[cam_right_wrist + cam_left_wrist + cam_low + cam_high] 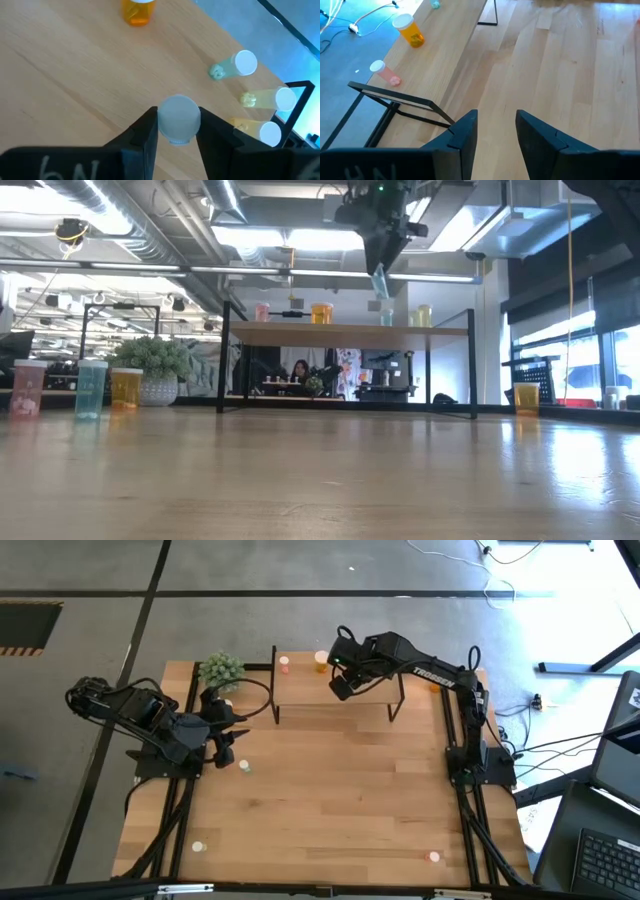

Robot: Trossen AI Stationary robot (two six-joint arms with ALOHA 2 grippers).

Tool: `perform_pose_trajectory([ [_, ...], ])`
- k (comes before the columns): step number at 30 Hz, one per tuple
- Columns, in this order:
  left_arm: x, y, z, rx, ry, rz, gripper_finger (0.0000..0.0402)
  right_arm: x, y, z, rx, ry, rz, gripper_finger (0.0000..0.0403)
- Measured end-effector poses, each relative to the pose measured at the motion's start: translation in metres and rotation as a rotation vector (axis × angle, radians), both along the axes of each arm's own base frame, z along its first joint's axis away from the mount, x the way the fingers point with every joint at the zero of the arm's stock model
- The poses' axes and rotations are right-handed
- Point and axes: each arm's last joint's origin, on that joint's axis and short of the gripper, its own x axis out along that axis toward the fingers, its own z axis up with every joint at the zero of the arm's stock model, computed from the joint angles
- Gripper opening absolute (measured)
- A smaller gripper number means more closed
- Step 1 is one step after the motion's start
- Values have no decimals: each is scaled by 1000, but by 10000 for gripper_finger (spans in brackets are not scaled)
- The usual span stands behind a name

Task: Pick and place medicine bottles onto shelf by color
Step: Put the bottom blue medicine bottle on the shelf

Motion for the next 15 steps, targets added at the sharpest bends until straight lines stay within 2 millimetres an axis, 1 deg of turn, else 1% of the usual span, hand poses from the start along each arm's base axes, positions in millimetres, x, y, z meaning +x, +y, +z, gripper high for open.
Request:
perform_pose_trajectory([
  [3, 0, 0, 0, 0, 0, 0, 128, 1, 0, -4, -5, 16, 22, 119],
  [8, 0, 0, 0, 0, 0, 0, 128, 6, -2, -32, 19, 79, 23, 119],
  [11, 0, 0, 0, 0, 0, -1, 128, 12, -3, -43, 36, 45, 32, 119],
  [15, 0, 0, 0, 0, 0, -1, 128, 17, -4, -50, 37, 16, 43, 119],
])
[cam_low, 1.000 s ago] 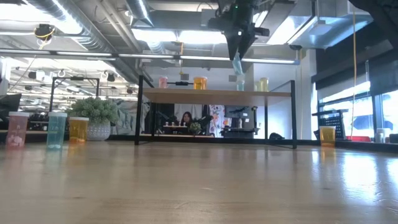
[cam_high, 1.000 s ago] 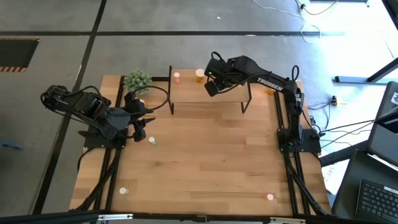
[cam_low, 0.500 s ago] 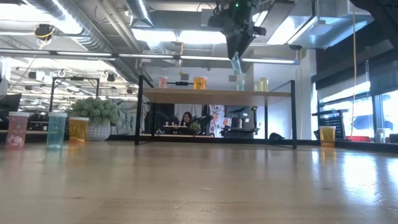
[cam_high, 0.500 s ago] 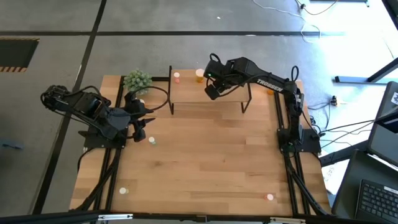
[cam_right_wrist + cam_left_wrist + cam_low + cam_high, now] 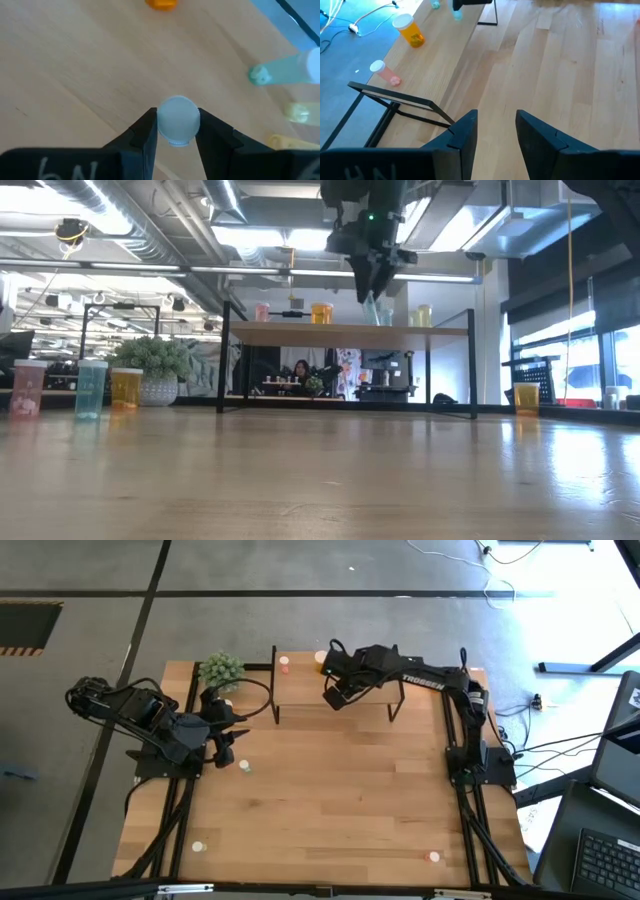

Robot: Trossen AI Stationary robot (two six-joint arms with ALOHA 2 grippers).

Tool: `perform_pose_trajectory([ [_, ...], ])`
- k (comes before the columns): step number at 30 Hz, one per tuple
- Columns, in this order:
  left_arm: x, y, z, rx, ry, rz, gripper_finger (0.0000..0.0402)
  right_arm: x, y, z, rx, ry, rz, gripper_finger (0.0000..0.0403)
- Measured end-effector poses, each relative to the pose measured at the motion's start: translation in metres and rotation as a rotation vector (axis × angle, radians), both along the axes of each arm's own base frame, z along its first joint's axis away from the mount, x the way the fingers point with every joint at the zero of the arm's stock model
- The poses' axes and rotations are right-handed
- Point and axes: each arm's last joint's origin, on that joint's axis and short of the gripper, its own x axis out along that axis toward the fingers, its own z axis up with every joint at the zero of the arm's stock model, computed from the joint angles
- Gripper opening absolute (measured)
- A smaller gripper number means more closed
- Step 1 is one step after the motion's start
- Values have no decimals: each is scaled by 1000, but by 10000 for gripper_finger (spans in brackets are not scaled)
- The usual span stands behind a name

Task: Pick and place medicine bottles onto shelf by color
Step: Put the bottom blue medicine bottle on the shelf

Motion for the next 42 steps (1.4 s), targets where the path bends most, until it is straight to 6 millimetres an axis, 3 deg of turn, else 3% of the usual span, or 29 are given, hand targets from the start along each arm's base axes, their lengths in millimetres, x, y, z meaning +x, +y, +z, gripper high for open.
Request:
perform_pose_trajectory([
  [42, 0, 0, 0, -1, -1, 1, 128, -1, -7, -1, 25, -28, -13, 136],
])
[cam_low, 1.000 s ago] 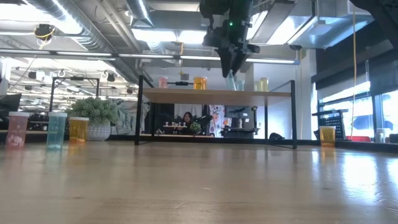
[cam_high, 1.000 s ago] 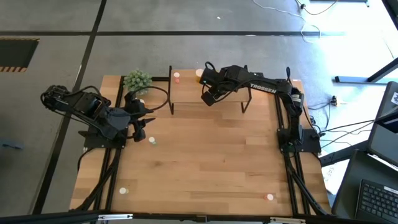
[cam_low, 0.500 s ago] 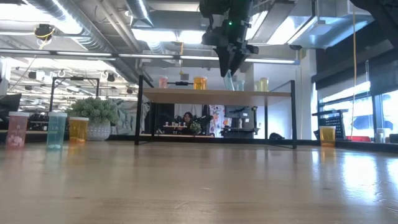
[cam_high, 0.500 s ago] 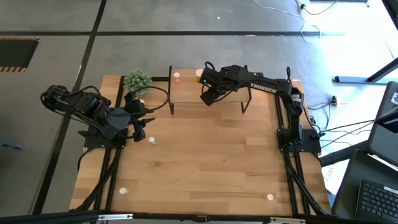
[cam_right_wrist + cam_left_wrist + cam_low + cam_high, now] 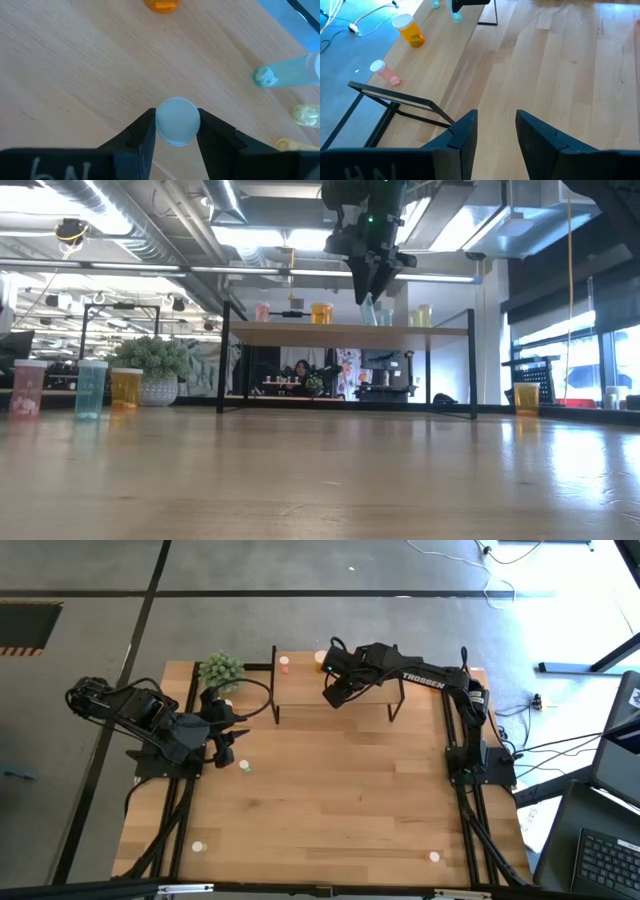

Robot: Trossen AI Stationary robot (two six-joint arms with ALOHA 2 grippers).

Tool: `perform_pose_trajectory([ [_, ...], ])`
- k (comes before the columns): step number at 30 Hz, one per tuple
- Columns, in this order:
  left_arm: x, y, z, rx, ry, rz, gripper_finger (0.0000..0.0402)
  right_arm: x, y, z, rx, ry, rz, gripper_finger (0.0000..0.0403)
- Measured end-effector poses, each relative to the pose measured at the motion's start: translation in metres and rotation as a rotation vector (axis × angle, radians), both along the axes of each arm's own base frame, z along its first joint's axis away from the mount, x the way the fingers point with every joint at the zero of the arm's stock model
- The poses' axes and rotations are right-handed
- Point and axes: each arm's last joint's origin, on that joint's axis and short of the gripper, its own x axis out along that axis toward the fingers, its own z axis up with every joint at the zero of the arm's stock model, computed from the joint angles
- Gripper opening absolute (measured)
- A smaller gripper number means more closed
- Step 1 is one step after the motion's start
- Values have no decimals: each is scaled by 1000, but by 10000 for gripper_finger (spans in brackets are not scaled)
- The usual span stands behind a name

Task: Pick and place medicine bottles onto shelf by color
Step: Put the bottom blue medicine bottle on the shelf

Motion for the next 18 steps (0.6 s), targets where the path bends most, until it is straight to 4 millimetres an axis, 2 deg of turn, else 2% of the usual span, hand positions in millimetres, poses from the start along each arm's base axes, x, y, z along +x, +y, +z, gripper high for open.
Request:
perform_pose_trajectory([
  [18, 0, 0, 0, 1, 0, 0, 128, -1, -4, 0, 29, -15, -9, 136],
])
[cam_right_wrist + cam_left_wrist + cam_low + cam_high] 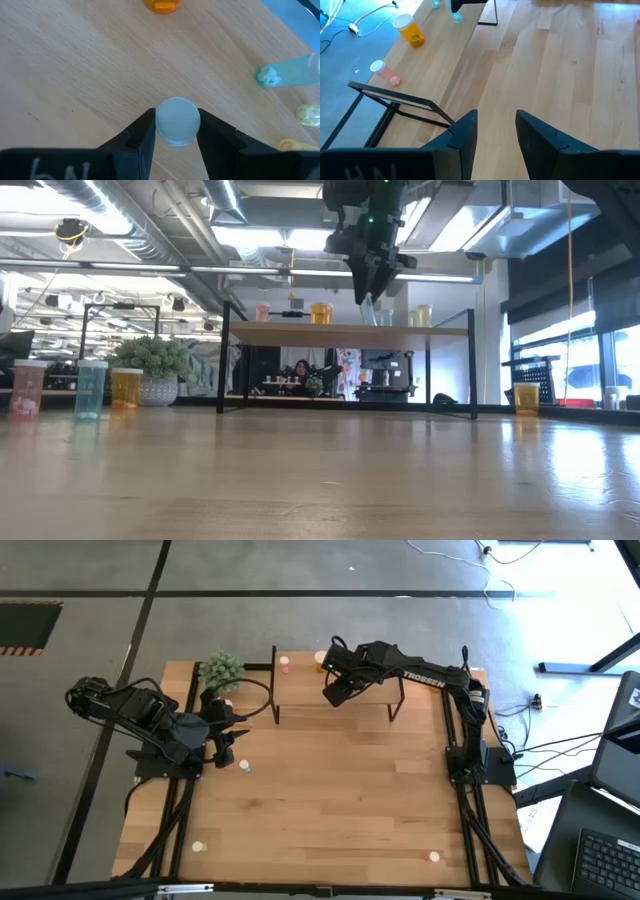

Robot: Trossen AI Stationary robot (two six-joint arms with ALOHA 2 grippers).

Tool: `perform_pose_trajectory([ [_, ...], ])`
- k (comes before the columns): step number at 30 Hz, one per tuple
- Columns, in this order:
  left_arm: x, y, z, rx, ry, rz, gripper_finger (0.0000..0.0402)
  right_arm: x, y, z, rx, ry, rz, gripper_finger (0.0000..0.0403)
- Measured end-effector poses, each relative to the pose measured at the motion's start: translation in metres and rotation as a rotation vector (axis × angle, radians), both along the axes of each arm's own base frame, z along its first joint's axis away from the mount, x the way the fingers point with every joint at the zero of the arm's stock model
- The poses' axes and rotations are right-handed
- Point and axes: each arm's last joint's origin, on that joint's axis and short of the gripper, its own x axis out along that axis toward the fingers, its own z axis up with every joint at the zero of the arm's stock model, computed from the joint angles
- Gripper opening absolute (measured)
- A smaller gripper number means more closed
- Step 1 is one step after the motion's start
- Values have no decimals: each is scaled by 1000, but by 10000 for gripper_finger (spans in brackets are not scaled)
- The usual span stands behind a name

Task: Pick and place medicine bottles onto shelf by color
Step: Put the bottom blue medicine bottle on the shelf

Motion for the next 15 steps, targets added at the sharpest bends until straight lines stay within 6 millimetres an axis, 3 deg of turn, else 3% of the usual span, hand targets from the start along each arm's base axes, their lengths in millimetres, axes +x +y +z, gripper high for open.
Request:
perform_pose_trajectory([
  [15, 0, 0, 0, 0, 0, 0, 128, 0, -3, 13, -13, -40, -4, 136],
])
